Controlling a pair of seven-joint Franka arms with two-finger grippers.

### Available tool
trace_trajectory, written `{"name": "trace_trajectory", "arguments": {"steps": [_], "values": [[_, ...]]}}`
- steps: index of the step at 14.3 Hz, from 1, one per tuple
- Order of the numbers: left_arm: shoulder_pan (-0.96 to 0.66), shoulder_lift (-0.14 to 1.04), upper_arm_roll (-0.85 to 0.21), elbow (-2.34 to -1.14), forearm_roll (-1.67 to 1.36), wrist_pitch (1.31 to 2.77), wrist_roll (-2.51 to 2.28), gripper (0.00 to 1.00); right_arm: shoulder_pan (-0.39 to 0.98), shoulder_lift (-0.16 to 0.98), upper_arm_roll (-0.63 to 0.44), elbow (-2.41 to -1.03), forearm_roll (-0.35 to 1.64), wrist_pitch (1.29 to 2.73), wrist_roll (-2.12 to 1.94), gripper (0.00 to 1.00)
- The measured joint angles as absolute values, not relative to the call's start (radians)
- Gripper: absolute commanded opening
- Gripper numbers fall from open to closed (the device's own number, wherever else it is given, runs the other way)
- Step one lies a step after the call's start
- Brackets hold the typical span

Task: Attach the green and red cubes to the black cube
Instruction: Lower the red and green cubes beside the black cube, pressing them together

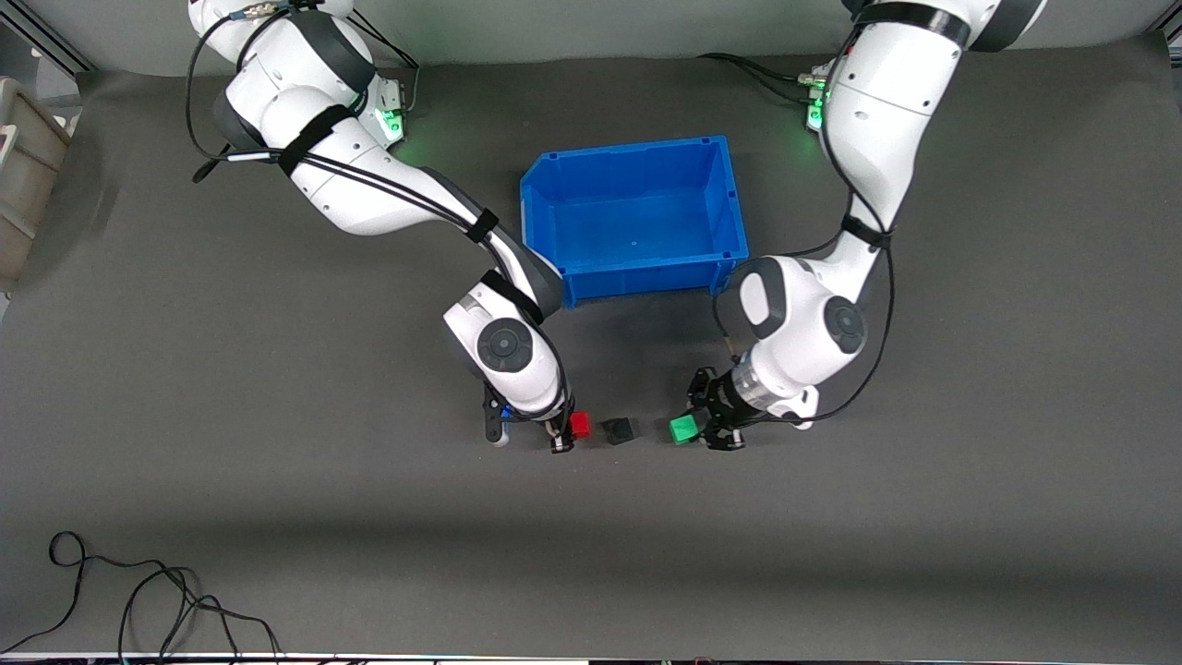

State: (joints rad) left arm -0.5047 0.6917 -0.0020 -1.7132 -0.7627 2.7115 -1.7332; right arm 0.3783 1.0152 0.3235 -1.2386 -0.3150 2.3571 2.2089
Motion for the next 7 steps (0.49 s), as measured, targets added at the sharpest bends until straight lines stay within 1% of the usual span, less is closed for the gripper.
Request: {"name": "trace_trajectory", "arguments": {"steps": [3,7], "values": [[-0.544,0.723,-0.001,-1.696,-0.763,2.764,-1.780,0.22,0.384,1.025,0.323,-1.237,-0.315,2.414,2.220,0.22],[-0.574,0.758,-0.001,-1.676,-0.763,2.798,-1.792,0.22,0.384,1.038,0.322,-1.234,-0.315,2.481,2.227,0.22]]}}
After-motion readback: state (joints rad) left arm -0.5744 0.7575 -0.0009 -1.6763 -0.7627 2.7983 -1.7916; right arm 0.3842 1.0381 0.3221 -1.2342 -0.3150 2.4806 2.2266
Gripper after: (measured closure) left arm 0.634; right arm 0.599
